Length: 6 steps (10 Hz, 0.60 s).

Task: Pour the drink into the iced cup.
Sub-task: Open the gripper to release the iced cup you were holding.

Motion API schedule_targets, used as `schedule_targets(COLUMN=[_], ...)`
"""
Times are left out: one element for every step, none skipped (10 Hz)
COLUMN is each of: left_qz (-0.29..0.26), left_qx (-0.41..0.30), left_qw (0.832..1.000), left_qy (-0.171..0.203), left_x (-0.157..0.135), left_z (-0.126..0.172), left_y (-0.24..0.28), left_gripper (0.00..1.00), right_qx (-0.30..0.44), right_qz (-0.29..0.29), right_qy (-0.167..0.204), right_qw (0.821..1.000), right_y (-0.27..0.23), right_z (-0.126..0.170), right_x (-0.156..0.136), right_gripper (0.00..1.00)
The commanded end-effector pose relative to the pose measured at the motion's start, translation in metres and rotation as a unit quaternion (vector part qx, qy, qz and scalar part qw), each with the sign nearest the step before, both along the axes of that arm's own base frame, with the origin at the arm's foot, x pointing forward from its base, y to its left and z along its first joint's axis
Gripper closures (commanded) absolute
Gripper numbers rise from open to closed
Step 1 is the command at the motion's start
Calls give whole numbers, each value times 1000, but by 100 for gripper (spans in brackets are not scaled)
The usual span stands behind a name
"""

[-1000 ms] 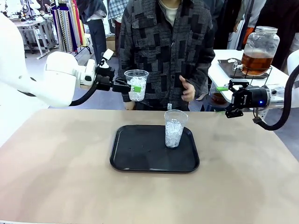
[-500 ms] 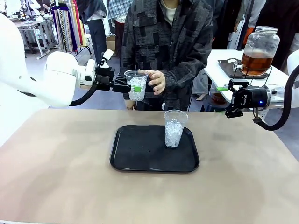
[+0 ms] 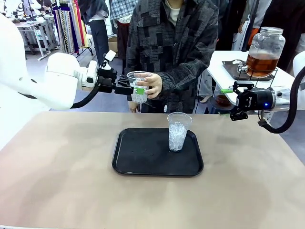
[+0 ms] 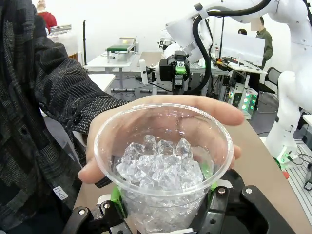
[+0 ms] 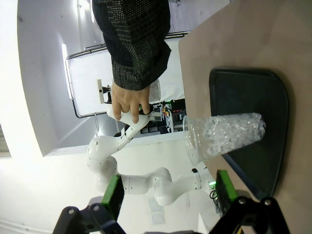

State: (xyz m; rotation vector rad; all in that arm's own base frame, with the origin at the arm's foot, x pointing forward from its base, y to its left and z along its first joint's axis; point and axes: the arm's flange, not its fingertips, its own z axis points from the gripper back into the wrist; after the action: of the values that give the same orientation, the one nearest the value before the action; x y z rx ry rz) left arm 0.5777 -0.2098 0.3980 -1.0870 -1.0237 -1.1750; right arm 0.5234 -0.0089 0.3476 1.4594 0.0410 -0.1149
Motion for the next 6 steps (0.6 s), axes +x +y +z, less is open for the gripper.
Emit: schedule_targets(left_qz=[2, 2, 2, 2, 2, 2], left_qx=[-7, -7, -7, -7, -7, -7], left_qw=[1000, 1000, 1000, 1000, 1000, 1000], left_qy=[-9, -9, -9, -9, -9, -9], left_x=[-5, -5, -5, -5, -5, -5], left_z=[4, 4, 4, 4, 4, 4], left_y=[0, 0, 0, 0, 0, 0], left_gripper=[28, 28, 28, 28, 28, 28], right_qx=[1, 1, 1, 1, 1, 1], right_qz=[-1, -1, -1, -1, -1, -1], right_qy=[-2, -2, -2, -2, -2, -2], right_qw=[1000, 1000, 1000, 1000, 1000, 1000], right_y=[0, 0, 0, 0, 0, 0], right_z=[2, 2, 2, 2, 2, 2], right_x=[1, 1, 1, 1, 1, 1], right_gripper=[0, 0, 0, 0, 0, 0])
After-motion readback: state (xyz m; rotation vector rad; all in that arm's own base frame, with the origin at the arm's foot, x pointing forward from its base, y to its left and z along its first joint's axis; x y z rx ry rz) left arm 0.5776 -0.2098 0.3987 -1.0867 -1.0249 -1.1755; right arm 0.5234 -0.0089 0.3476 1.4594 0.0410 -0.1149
